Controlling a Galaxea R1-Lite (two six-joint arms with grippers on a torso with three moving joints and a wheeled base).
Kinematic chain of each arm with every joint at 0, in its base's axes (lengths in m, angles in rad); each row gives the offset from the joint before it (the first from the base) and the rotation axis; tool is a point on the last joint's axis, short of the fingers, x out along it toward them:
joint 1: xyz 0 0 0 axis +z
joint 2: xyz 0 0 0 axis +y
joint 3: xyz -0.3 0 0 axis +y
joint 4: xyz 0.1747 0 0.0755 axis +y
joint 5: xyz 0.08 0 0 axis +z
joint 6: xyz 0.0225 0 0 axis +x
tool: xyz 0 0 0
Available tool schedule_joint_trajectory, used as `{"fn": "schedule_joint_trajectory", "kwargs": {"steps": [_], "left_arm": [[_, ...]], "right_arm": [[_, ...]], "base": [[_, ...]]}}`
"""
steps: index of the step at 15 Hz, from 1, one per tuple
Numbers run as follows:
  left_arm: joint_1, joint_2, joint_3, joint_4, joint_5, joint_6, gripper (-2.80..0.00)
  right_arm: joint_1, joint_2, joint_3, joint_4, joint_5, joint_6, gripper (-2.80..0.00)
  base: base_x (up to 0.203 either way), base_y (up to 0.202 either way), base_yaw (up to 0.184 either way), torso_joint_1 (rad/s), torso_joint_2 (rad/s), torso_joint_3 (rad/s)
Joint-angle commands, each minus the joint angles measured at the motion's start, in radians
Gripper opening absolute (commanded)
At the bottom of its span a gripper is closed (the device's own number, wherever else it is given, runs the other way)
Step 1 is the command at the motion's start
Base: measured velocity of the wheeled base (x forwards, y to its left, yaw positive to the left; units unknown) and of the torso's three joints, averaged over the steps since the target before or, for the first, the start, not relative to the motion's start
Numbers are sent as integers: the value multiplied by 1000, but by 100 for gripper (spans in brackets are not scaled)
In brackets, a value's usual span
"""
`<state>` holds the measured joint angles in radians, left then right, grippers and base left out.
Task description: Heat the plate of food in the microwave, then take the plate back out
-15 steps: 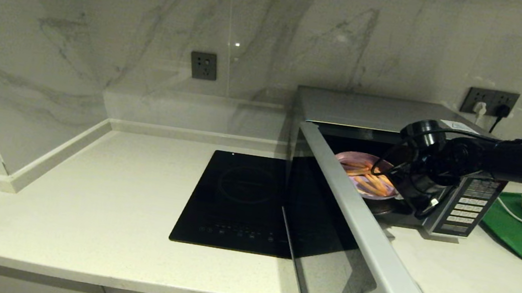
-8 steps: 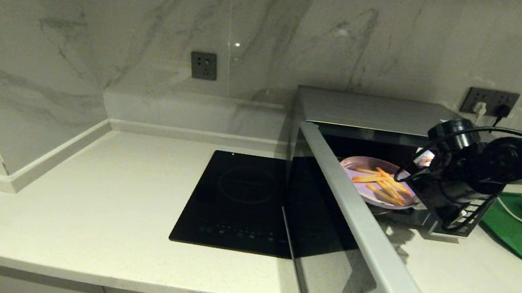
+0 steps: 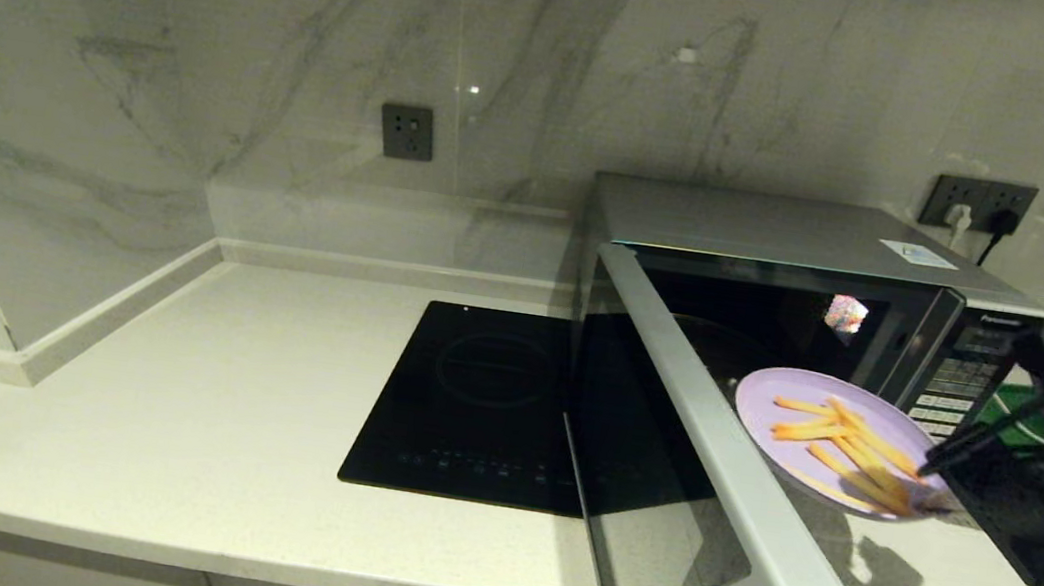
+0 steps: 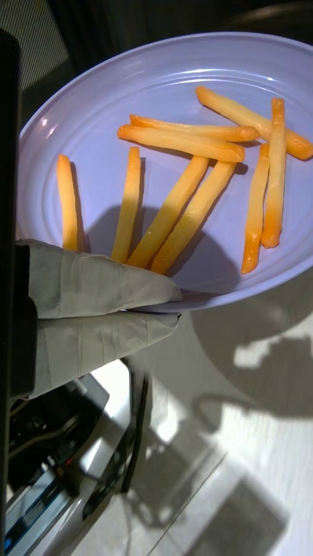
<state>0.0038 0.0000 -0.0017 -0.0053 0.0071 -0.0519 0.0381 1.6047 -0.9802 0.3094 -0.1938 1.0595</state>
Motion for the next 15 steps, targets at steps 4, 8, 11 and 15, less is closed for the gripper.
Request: {"fn": "schedule_joint_trajectory", "kwargs": {"steps": [4, 8, 11, 15], "left_arm": [[1, -1, 0, -1, 1, 0, -280], [0, 0, 0, -1, 1, 0, -280], [1, -1, 0, -1, 1, 0, -280], [1, 0, 0, -1, 1, 0, -280]], "right_arm": [[-232, -237, 294, -115, 16, -63, -280], [-393, -184, 314, -153, 67, -90, -280], [-521, -82, 291, -186, 100, -87, -280], [-671, 88, 287, -344, 109, -91, -280]], "base": [[0, 0, 0, 0, 0, 0], [0, 0, 0, 0, 0, 0], [0, 0, 0, 0, 0, 0], [0, 0, 0, 0, 0, 0]]}}
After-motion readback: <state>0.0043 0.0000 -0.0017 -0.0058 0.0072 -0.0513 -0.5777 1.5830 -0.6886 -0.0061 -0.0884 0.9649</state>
